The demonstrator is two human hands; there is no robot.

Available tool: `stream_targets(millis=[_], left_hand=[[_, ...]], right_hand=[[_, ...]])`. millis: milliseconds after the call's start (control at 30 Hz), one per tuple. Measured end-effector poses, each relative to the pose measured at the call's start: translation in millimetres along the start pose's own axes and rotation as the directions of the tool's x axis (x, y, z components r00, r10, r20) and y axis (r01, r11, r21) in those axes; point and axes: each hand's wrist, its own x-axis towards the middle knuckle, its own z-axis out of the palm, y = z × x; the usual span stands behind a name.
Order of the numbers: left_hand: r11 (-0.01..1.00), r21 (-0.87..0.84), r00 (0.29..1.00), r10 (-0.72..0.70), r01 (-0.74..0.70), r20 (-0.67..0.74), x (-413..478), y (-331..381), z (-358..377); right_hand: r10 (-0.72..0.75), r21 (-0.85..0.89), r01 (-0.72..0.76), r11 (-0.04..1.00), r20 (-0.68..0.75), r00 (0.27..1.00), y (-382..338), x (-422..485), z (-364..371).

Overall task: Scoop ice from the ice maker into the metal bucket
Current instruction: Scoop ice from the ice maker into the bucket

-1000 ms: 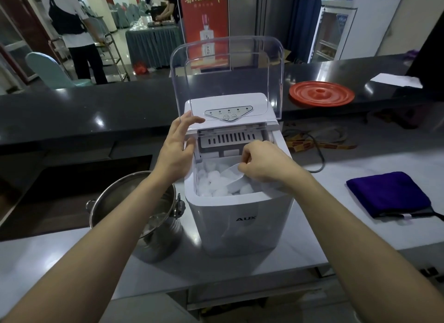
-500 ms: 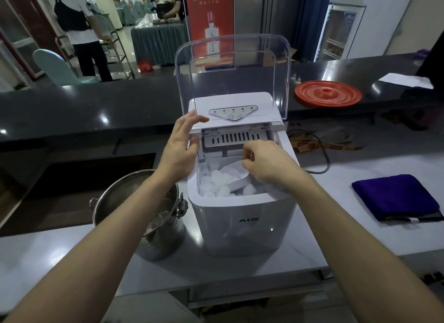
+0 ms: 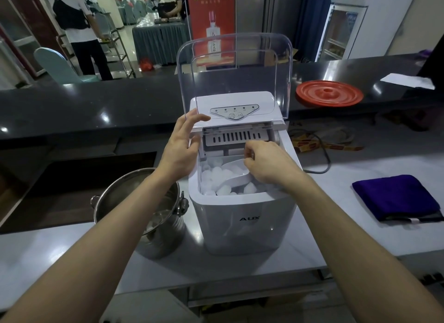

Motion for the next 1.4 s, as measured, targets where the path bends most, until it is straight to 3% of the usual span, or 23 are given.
stream_targets(millis=[900,1400], left_hand=[[0.999,-0.048,1.000,0.001,-0.002,-0.008,0.4,-3.9,0.7],[1.000,-0.031,1.000,0.007,-0.006,0.001,0.6,-3.8,0.7]], right_hand=[[0.058,0.030,-0.057,0.998,-0.017,0.998,-3.4,-5.5,5.7],[0.159,0.157,-0.138,0.978,-0.131,0.979,-6.5,-10.9,-0.7]])
